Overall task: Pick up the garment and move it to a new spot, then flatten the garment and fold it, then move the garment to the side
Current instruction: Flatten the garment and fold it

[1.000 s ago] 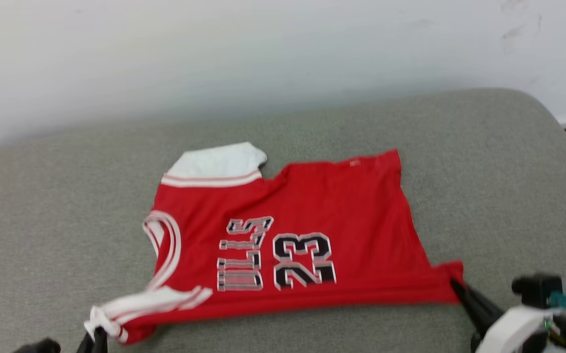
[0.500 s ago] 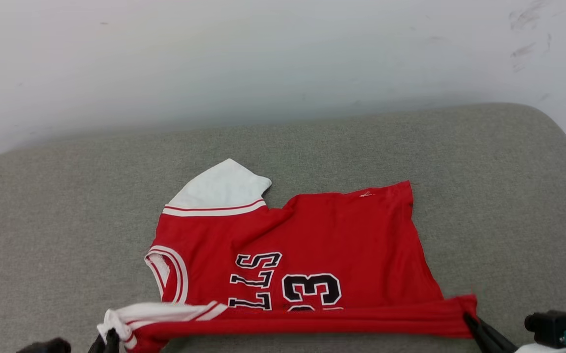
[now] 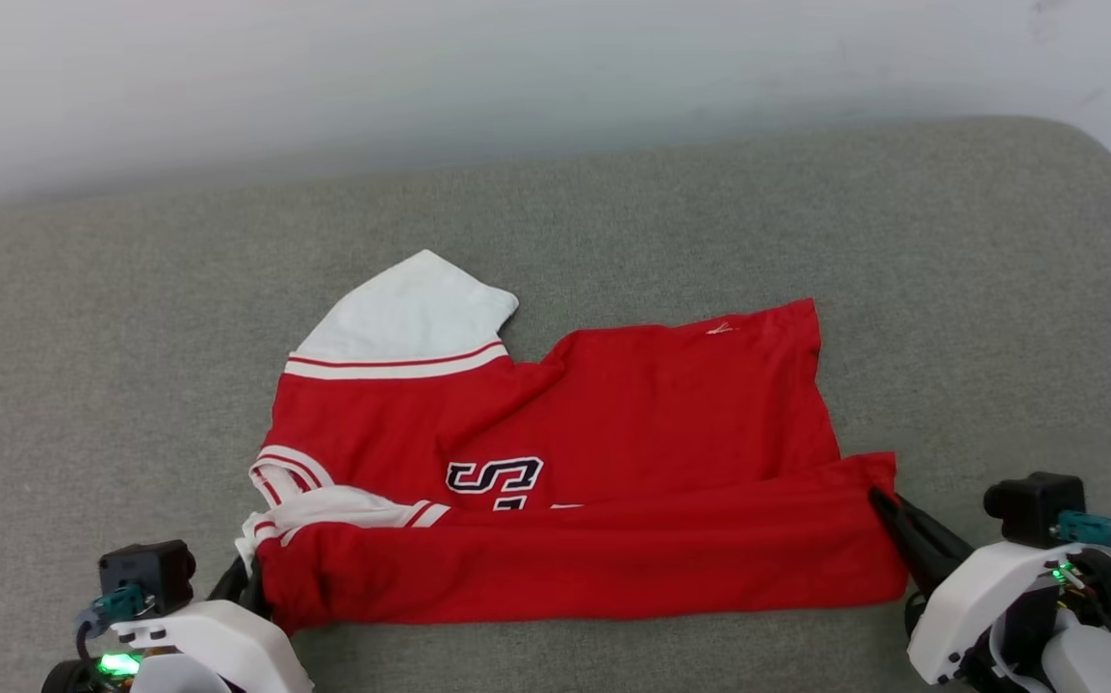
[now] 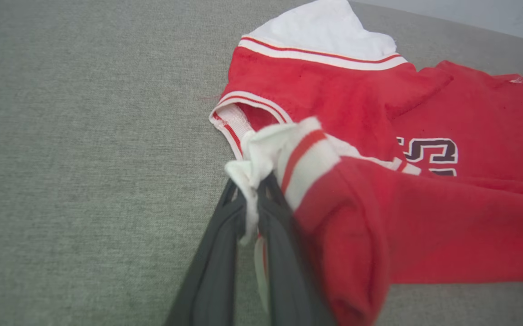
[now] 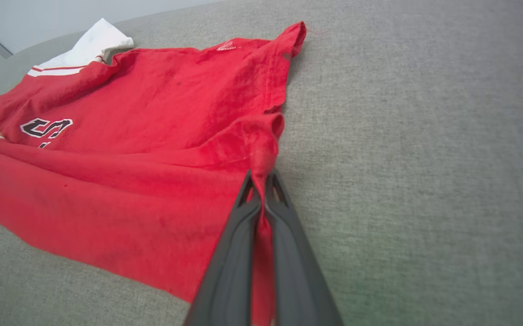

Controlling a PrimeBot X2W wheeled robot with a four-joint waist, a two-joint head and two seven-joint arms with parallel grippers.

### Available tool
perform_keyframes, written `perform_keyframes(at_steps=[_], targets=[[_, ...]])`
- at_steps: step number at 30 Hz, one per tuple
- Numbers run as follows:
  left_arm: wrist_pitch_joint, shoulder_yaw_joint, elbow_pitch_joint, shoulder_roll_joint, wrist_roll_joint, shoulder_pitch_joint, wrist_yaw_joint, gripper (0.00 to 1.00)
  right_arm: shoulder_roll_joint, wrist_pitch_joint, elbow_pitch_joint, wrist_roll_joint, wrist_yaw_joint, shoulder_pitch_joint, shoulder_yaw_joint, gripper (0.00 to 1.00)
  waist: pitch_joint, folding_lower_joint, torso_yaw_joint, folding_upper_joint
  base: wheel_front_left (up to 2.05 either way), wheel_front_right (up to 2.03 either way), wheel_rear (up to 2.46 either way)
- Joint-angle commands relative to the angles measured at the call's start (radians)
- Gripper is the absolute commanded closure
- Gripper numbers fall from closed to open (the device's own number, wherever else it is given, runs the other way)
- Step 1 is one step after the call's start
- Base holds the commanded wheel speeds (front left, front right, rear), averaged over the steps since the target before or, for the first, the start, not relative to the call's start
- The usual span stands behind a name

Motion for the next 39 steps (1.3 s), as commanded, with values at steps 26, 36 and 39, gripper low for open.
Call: perform_keyframes(at_steps=[26,36,39], targets=[[-0.07,0.09,0.079,0.029,-0.031,-0.015,0.067,0.0,0.048,-0.222,0.005,-0.062,-0.001,0.035,-0.061,0.0,-0.058,-0.0002,-0.005,0.0,0.0,0.0,0.0],[0.298,0.016,-0.077,0.107,-0.124,-0.049,0.021,0.0,0.103,-0.141,-0.151,-0.154,-0.001,0.157,-0.195,0.0,-0.095,-0.0002,-0.012,0.0,0.0,0.0,0.0],[0.433,-0.008,-0.106,0.14,-0.149,-0.053,0.028,0.0,0.121,-0.114,-0.189,-0.171,-0.001,0.171,-0.209,0.0,-0.083,-0.0002,-0.025,0.0,0.0,0.0,0.0]])
